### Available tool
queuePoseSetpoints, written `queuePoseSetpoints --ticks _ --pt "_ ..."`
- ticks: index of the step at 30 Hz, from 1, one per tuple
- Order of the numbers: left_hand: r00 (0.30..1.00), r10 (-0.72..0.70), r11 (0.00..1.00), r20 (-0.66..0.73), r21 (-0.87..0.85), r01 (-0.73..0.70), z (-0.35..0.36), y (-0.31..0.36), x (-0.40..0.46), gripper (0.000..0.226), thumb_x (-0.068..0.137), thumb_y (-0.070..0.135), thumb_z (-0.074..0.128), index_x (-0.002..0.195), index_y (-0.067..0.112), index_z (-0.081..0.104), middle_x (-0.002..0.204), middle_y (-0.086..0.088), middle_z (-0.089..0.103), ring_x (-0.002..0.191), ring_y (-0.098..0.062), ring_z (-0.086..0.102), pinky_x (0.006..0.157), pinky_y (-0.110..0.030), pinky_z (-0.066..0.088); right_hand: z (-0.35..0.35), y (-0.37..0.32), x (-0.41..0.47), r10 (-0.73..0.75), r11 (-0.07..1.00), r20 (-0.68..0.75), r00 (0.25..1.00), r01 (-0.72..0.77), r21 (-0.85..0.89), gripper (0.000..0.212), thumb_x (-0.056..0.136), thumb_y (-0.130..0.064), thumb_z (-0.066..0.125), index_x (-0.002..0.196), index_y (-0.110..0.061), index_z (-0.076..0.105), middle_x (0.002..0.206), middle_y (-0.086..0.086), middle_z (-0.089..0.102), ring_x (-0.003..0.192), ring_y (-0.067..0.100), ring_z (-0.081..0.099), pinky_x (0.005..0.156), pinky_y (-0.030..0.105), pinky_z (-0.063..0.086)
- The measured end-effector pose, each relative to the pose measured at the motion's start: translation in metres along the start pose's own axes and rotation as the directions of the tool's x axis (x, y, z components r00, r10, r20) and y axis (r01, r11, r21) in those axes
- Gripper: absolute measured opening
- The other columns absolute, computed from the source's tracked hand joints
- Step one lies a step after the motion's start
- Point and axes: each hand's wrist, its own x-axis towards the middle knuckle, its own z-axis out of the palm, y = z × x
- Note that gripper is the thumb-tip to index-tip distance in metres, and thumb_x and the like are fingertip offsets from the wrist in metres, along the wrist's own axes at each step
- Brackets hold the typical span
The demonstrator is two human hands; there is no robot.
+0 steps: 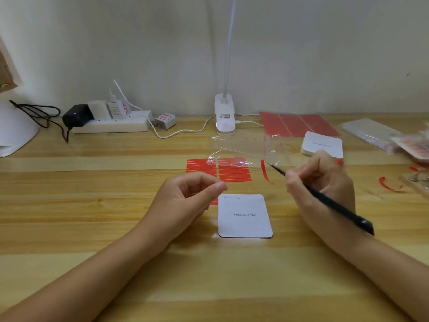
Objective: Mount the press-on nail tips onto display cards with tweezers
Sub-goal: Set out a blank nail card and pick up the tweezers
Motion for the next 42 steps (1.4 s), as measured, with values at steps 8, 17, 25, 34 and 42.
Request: queuePoseSetpoints --ticks 8,17,25,34,42 --pt "0.996 -0.087 0.996 0.003 -0.029 0.087 0.007 -0.003 -0.002 0.023 0.063 0.038 0.068 0.069 0.016 0.07 0.047 0.001 0.037 0.039 -0.009 0.028 0.037 -0.012 0.024 0.009 0.007 -0.011 -0.366 0.917 0.183 0.913 0.387 -0.097 0.019 0.081 -0.006 0.052 0.068 -0.011 0.038 0.053 0.01 0.048 0.049 0.018 0.044 0.048 0.021 0.039" --pt "0.989 -0.144 0.988 0.036 -0.052 0.146 0.006 -0.003 0.003 0.029 0.06 0.039 0.069 0.072 0.014 0.073 0.044 0.006 0.034 0.039 -0.008 0.025 0.035 -0.014 0.022 0.01 0.01 -0.013 -0.508 0.801 0.346 0.788 0.58 -0.145 0.029 0.083 0.001 0.053 0.056 -0.001 0.042 0.05 0.009 0.04 0.043 0.025 0.036 0.041 0.034 0.03" --pt "0.984 -0.165 0.981 0.074 -0.094 0.171 0.005 0.0 0.003 0.023 0.063 0.034 0.069 0.072 0.014 0.074 0.043 0.007 0.03 0.039 -0.008 0.023 0.036 -0.012 0.019 0.01 0.007 -0.013 -0.546 0.766 0.463 0.699 0.64 -0.062 0.036 0.066 0.02 0.06 0.066 -0.008 0.037 0.058 0.004 0.038 0.052 0.022 0.028 0.045 0.031 0.025" --pt "0.977 -0.204 0.972 0.067 -0.103 0.21 0.007 0.002 0.004 0.02 0.055 0.038 0.071 0.059 0.019 0.067 0.043 0.006 0.03 0.038 -0.007 0.022 0.034 -0.012 0.018 0.01 -0.005 -0.012 -0.532 0.718 0.553 0.641 0.688 -0.108 0.031 0.064 0.02 0.062 0.05 -0.001 0.044 0.052 0.007 0.038 0.051 0.022 0.024 0.047 0.028 0.021" --pt "0.976 -0.211 0.964 -0.052 -0.177 0.199 0.007 -0.002 0.005 0.024 0.073 0.02 0.068 0.05 0.022 0.062 0.042 0.009 0.031 0.035 -0.005 0.022 0.033 -0.011 0.019 0.013 -0.007 -0.013 -0.511 0.73 0.537 0.671 0.669 -0.14 0.029 0.072 0.013 0.06 0.053 -0.001 0.043 0.053 0.007 0.038 0.05 0.021 0.026 0.043 0.031 0.024"
